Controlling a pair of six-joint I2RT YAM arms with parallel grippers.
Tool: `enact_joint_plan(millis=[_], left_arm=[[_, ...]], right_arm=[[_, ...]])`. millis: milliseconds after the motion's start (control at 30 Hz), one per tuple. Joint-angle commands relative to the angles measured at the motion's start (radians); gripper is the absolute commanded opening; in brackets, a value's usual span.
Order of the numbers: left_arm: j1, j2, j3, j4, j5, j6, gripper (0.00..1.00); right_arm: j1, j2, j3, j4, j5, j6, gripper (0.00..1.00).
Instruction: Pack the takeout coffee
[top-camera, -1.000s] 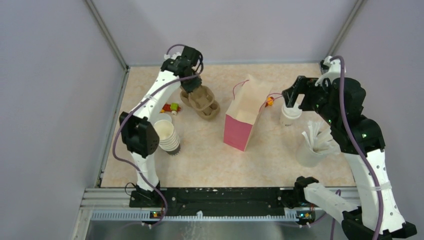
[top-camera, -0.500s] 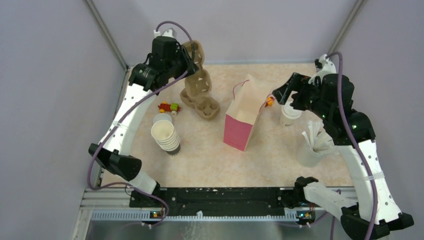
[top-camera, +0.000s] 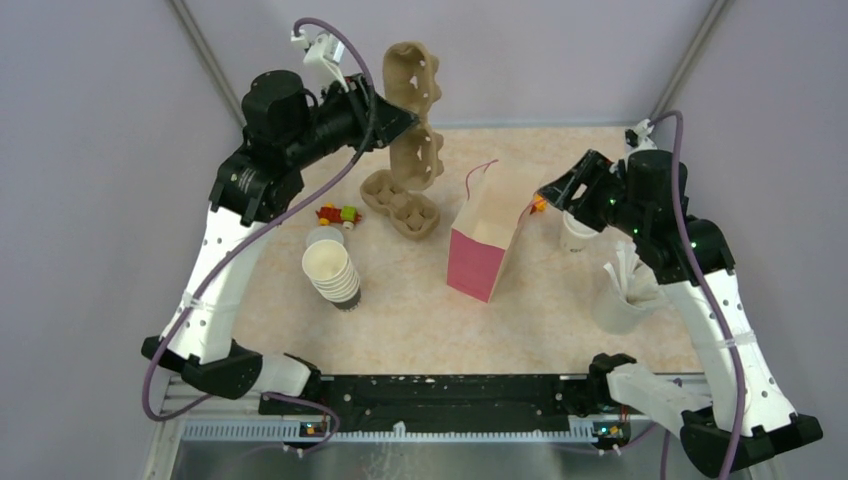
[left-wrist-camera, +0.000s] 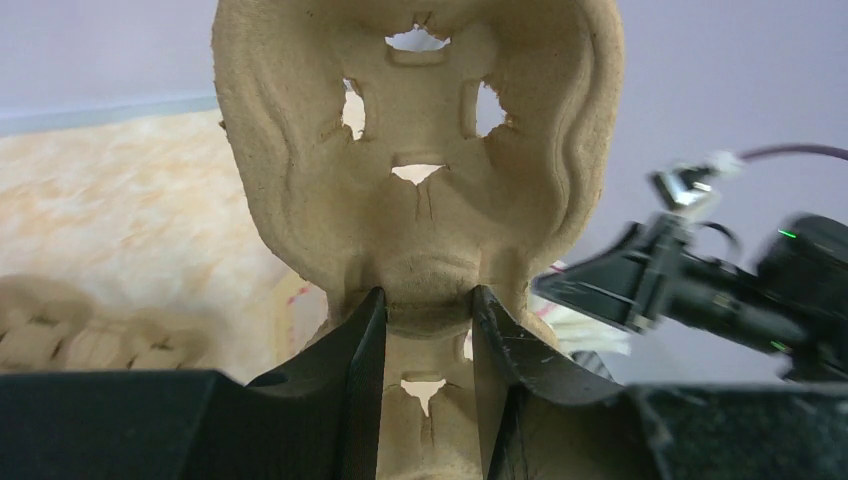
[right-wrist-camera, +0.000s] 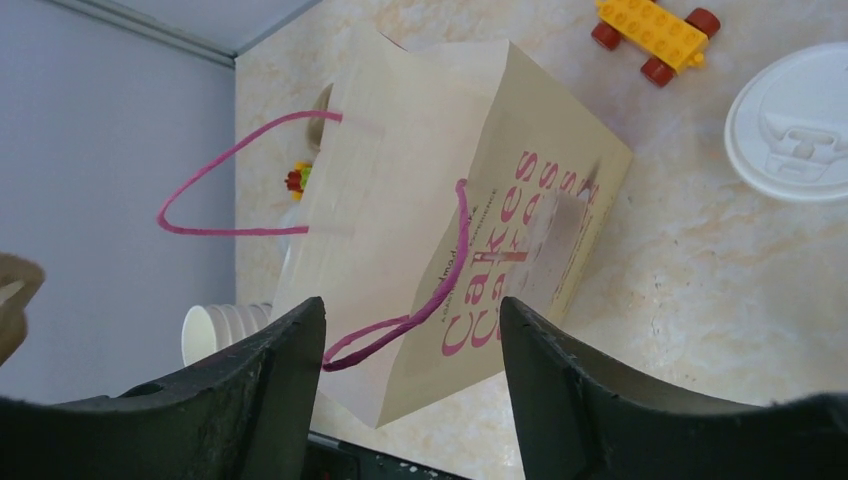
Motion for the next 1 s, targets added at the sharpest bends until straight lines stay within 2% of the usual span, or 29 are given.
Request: enact_joint_plan(millis=[0, 267, 500, 633, 733, 967], left_arm=[[-0.042, -0.046, 0.004, 0.147, 0.156, -0.008, 0.27], [-0.153, -0.016, -0.034, 0.259, 0.258, -0.051, 0.29], [-0.229, 0.015, -0.18, 0.488, 0.332, -0.152, 0.29], [-0.277, 0.09, -0.144, 0.488, 0.351, -0.121, 0.29], [-0.294, 0.128, -0.143, 0.523, 0.345, -0.104, 0.31], [-0.294, 0.192, -0.13, 0.464, 0.297, -0.023, 0.3]], right_arm=[[0.002, -0.013, -0.031, 0.073, -0.016, 0.031, 0.6], [0.003, -0.023, -0.042, 0.099, -0.024, 0.016, 0.44], [0.003, -0.025, -0.055, 0.117, -0.058, 0.009, 0.22], [0.003, -0.032, -0.057, 0.116, -0.066, 0.0, 0.13], [0.002, -0.035, -0.063, 0.114, -0.068, -0.004, 0.0], [0.002, -0.042, -0.067, 0.12, -0.087, -0.008, 0.0]])
